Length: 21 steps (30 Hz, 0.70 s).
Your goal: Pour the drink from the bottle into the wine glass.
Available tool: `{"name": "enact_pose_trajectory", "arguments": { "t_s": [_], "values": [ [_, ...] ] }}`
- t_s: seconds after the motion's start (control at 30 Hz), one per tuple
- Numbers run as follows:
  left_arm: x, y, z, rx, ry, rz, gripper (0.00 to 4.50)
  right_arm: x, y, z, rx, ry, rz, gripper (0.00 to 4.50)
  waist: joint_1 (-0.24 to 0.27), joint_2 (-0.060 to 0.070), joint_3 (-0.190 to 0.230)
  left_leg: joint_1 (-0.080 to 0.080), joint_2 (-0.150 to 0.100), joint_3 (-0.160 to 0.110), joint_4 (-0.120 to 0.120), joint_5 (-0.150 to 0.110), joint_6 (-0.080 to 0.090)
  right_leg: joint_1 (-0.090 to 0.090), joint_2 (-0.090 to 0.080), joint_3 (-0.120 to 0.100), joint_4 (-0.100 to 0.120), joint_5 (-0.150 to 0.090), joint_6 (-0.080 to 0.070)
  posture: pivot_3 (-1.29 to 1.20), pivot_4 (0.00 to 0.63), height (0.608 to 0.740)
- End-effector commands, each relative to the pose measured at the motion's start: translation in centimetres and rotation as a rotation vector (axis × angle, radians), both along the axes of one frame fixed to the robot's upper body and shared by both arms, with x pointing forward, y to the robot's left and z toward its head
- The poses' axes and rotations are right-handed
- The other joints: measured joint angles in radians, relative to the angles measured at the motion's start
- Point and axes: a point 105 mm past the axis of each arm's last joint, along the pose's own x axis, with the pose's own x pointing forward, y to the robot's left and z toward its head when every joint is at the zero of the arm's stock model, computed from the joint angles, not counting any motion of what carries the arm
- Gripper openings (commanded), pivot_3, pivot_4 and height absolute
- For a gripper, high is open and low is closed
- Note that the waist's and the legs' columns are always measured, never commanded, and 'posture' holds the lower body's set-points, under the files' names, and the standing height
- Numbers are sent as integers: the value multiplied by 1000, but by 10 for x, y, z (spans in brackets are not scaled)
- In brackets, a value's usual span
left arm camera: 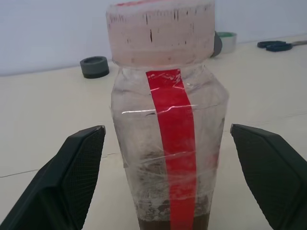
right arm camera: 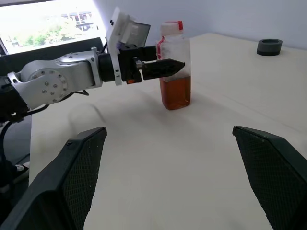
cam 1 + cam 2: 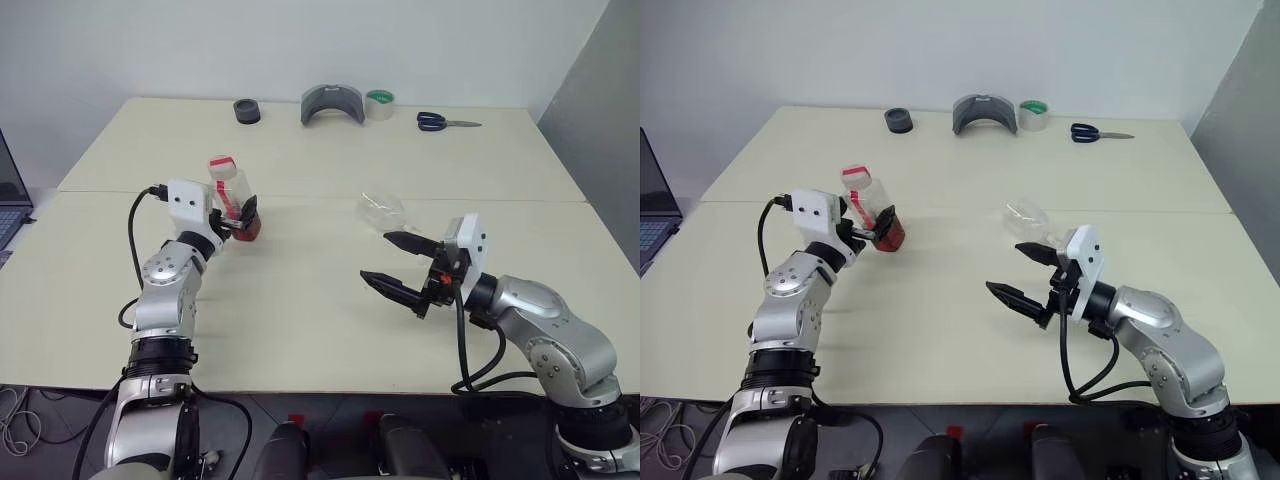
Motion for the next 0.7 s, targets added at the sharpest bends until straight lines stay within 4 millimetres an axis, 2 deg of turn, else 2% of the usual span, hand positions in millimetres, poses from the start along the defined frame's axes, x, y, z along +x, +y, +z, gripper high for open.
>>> {"name": "enact_pose_trajectory", "arguments": {
  "t_s": [0.03,0.4,0.7],
  "values": [
    [5,-2,20,39,-43,-6,4491,-2,1,13,13,-52,10,4500,0,0,0,0,0,0,0,0,0,0,0,0,0,0,0,0,150,740],
    [12,-6,26,61,-32,5,4491,-2,4,11,-6,-54,17,4500,0,0,0,0,0,0,0,0,0,0,0,0,0,0,0,0,150,740],
    [15,-1,30,56,-40,41,4491,-1,4,8,-18,-56,16,4500,0,0,0,0,0,0,0,0,0,0,0,0,0,0,0,0,150,740]
  ]
}}
